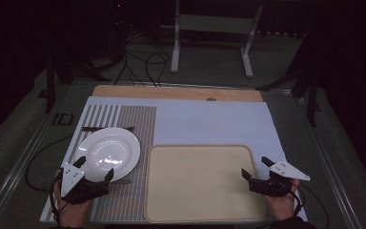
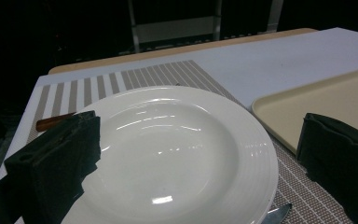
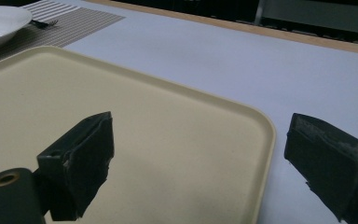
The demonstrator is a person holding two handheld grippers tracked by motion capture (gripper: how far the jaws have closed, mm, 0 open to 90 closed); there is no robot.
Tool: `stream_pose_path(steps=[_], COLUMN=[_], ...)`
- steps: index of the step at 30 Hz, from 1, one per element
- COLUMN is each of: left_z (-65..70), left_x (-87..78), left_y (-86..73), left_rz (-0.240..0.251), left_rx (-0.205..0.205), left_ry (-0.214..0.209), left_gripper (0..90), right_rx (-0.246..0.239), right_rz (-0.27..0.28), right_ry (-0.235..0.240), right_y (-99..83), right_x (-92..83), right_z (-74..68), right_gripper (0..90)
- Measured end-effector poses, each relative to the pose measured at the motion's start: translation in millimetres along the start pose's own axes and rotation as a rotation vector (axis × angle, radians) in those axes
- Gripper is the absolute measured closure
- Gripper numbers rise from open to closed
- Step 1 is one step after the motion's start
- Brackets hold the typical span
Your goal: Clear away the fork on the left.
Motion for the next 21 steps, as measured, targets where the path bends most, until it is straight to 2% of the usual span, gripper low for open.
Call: stream_pose_path(steps=[14, 21], left_z=[-2.2, -7.5], left_x=[0.6, 0.9], left_y=[-2.3, -2.0], left_rz=[-0.013, -0.027], left_rx=[0.002, -0.006], left_ry=[0.009, 0.008], left_gripper=[0.0, 0.0], right_rx=[0.000, -0.003], right_rz=[0.020, 0.019], right_ry=[0.001, 0.010], right_y=[0.4, -0.2], right_x=[0.1, 1.0], right_z=[1.0, -1.3], right_gripper=[8.2, 8.2])
Point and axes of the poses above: each handheld gripper's, and its own axes: x roughly forward along the jaws, y roughly out of its top, z roughly to its right, the point moved 10 cm from there along x, roughly forward along the jaws, and after that the axes turned 2 degrees about z, right-handed, at the moved point
